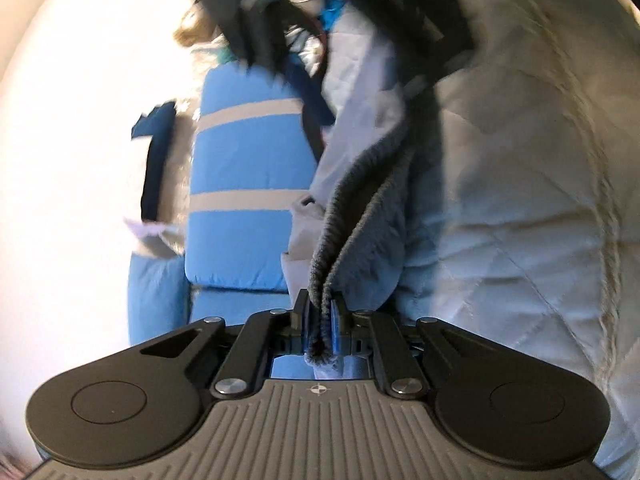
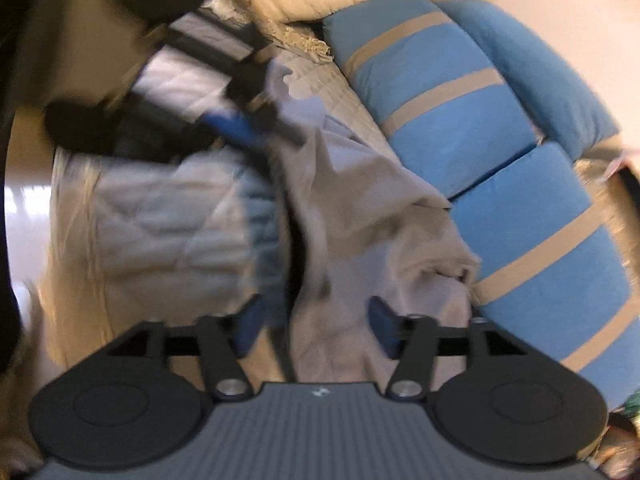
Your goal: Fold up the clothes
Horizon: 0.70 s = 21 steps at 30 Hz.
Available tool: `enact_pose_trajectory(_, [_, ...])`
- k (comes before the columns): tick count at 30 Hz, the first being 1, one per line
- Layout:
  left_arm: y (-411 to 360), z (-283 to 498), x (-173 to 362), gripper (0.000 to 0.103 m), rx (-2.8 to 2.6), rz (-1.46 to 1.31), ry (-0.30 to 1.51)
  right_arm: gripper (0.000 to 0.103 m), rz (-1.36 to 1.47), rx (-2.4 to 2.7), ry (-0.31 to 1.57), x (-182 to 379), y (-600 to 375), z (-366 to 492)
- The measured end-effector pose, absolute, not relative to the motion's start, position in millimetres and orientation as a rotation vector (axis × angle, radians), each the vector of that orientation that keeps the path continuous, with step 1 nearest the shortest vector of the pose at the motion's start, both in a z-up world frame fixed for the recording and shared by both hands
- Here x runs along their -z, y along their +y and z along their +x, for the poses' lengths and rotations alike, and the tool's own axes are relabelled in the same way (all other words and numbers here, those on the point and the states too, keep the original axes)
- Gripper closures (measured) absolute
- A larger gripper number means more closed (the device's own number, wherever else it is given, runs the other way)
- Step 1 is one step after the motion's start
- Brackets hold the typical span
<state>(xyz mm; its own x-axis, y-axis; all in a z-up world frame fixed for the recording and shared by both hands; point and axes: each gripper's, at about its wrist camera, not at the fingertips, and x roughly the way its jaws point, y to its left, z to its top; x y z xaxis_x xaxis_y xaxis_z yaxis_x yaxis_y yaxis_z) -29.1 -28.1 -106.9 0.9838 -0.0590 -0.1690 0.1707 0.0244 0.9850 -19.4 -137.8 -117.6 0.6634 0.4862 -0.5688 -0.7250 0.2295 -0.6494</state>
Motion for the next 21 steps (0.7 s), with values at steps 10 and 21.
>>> enact_pose_trajectory(10, [-36, -20, 62, 0.094, 0.173, 1.336, 0.138, 0.023, -1.384, -0.579, 0.146, 166, -171, -35])
enact_pose_trajectory(21, [-40, -13, 39, 0.094, 0.152, 1.283, 0.148, 0.026, -1.596, -0.356, 0.138, 210, -179, -16])
